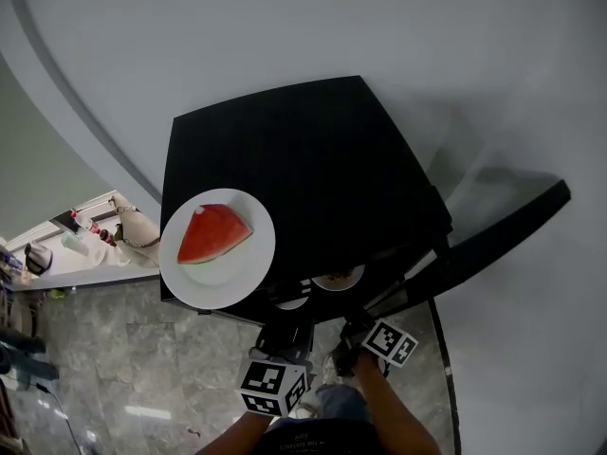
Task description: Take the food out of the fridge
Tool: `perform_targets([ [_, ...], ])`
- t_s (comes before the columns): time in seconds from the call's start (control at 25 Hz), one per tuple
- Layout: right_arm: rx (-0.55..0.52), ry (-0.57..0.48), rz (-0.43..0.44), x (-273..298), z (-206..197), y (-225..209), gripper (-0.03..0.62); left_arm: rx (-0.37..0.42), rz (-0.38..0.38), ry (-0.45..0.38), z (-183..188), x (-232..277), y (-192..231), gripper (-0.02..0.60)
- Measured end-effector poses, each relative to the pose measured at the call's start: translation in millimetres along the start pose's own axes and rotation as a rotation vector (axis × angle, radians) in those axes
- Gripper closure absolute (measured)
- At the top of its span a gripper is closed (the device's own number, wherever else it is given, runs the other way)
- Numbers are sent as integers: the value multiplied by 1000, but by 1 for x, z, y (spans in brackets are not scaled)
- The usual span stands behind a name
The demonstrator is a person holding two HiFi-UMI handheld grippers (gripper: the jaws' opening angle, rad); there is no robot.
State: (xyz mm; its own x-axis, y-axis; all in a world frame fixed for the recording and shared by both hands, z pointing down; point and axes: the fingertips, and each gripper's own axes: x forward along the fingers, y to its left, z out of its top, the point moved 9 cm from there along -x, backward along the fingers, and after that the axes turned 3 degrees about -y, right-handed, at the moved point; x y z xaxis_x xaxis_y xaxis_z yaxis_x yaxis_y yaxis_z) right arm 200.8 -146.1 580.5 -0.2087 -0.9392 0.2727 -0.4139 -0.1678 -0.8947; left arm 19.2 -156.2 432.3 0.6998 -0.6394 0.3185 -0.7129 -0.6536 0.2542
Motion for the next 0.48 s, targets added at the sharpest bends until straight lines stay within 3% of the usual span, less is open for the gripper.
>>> perform_targets([
  [0.48,156,31,-55,42,1,-34,525,-1,59,35,-6,20,19,597],
])
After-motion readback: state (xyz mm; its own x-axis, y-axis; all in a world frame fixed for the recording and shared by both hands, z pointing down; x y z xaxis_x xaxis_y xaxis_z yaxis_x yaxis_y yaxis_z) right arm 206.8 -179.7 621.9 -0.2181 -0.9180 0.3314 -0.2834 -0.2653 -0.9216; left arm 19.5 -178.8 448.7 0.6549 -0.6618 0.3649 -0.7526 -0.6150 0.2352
